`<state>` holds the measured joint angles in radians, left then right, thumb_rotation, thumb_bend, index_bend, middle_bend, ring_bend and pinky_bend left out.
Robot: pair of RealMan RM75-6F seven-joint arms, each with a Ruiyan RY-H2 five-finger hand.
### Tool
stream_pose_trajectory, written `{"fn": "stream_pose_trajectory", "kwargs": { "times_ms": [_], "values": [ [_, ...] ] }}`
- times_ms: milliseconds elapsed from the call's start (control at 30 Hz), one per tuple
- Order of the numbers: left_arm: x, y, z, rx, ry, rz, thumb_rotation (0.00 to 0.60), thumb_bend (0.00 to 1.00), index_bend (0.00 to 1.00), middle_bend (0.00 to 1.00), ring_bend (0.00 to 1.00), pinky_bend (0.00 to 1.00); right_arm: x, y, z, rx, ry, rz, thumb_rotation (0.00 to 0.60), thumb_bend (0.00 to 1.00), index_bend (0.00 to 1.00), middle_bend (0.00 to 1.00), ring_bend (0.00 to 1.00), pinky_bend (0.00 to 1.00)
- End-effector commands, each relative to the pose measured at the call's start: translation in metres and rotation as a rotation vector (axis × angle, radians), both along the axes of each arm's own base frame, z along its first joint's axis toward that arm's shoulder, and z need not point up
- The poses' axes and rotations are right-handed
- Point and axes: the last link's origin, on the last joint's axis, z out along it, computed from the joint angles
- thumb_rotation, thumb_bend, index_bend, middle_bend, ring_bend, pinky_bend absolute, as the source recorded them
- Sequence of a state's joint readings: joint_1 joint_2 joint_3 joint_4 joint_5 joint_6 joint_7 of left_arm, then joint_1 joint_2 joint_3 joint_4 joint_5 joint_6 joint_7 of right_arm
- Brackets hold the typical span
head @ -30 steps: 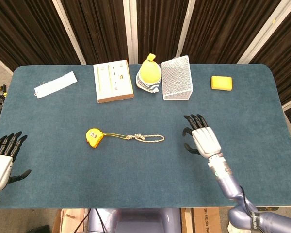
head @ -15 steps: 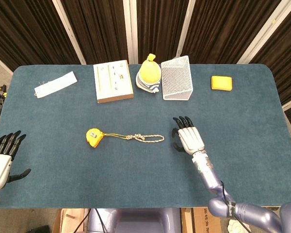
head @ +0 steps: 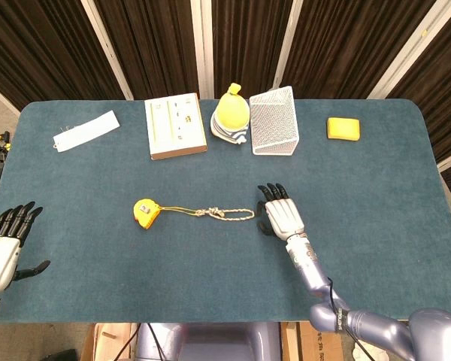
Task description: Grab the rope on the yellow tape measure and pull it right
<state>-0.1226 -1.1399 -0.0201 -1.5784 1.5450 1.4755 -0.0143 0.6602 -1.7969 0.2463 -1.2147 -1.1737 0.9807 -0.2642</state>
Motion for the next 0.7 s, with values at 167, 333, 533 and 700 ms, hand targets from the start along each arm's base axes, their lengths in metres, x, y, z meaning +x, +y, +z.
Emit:
{"fn": "stream_pose_trajectory", "kwargs": {
  "times_ms": [167, 333, 533, 700],
  "values": [
    [0.0, 0.001, -0.001, -0.006, -0.006, 0.002, 0.6, 0.0, 0.0, 0.0, 0.0, 0.0, 0.004, -0.001, -0.007, 0.002, -0.011, 0.003, 0.6, 0.41, 0.55, 0.14, 0.0, 0.0],
    [0.0, 0.001, -0.001, -0.009, -0.01, 0.006, 0.6, 0.0, 0.0, 0.0, 0.0, 0.0, 0.006, 0.0, -0.01, 0.006, -0.021, 0.0, 0.6, 0.41, 0.55, 0.14, 0.0, 0.0],
    [0.001, 0.001, -0.001, -0.008, -0.011, 0.008, 0.6, 0.0, 0.0, 0.0, 0.0, 0.0, 0.009, -0.001, -0.014, 0.004, -0.038, -0.006, 0.6, 0.41, 0.55, 0.14, 0.0, 0.0],
    [0.0, 0.001, -0.001, -0.01, -0.013, 0.009, 0.6, 0.0, 0.0, 0.0, 0.0, 0.0, 0.011, -0.002, -0.017, 0.001, -0.035, 0.001, 0.6, 0.41, 0.55, 0.14, 0.0, 0.0]
  ]
}}
